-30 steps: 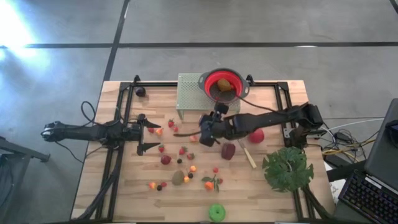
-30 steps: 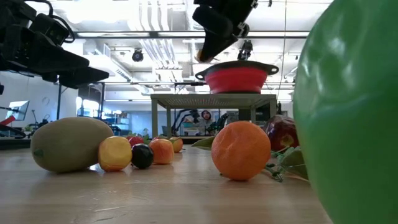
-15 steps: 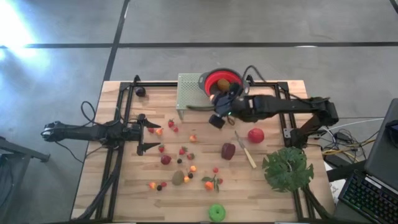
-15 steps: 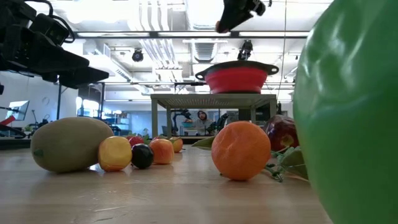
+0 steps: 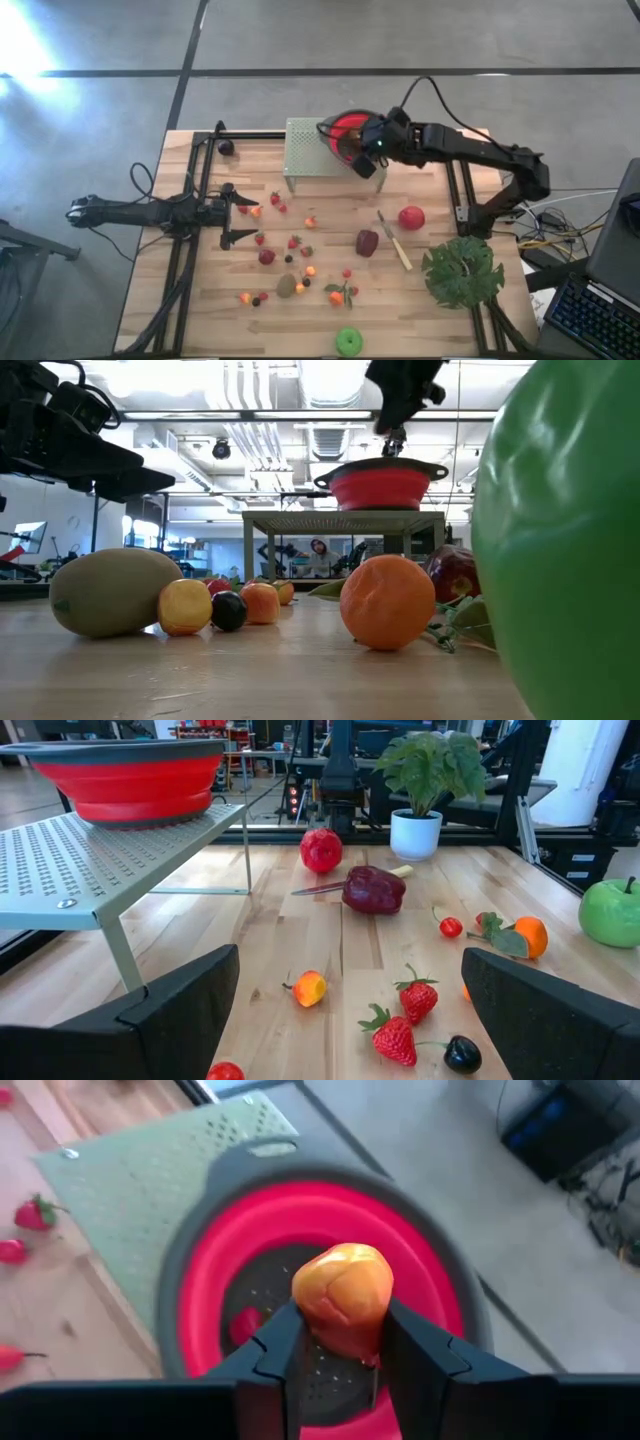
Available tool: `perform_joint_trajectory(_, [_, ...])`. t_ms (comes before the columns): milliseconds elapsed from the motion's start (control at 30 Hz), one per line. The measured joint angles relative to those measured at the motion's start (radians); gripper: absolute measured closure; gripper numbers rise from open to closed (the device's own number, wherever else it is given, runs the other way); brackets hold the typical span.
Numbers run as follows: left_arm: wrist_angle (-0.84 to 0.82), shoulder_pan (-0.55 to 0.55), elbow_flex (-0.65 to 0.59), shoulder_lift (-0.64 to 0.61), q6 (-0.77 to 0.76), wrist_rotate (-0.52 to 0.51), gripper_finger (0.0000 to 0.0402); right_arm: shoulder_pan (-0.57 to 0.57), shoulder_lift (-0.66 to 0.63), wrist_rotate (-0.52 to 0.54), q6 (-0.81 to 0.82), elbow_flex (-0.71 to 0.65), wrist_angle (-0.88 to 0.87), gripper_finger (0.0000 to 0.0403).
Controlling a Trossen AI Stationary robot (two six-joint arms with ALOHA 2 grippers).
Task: Pick & Place Fruit
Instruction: Put the orange peach into the black strainer bowl on the shelf
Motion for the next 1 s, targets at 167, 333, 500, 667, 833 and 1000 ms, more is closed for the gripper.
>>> perform_joint_trajectory(167, [0.0, 0.0, 0.0, 0.0, 0.0, 0.0, 0.0014, -0.066, 0.022, -0.04, -0.001, -0.006, -0.016, 0.0291])
perform_joint_trajectory(333, [0.0, 0.0, 0.0, 0.0, 0.0, 0.0, 0.0014, -0.114, 0.033, -0.045, -0.019, -0.016, -0.026, 0.03])
perform_joint_trajectory(500, [0.0, 0.0, 0.0, 0.0, 0.0, 0.0, 0.0014, -0.151, 0.033, -0.099, -0.02, -0.03, -0.022, 0.0304])
perform_joint_trajectory(667, [0.0, 0.0, 0.0, 0.0, 0.0, 0.0, 0.0014, -0.182, 0.033, -0.123, -0.02, -0.048, -0.017, 0.0291])
perform_joint_trajectory(833, [0.0, 0.0, 0.0, 0.0, 0.0, 0.0, 0.0014, -0.198, 0.033, -0.123, -0.019, -0.059, -0.017, 0.0293])
perform_joint_trajectory(1000, [0.0, 0.0, 0.0, 0.0, 0.0, 0.0, 0.0014, -0.203, 0.037, -0.14, -0.024, -0.061, -0.016, 0.0303])
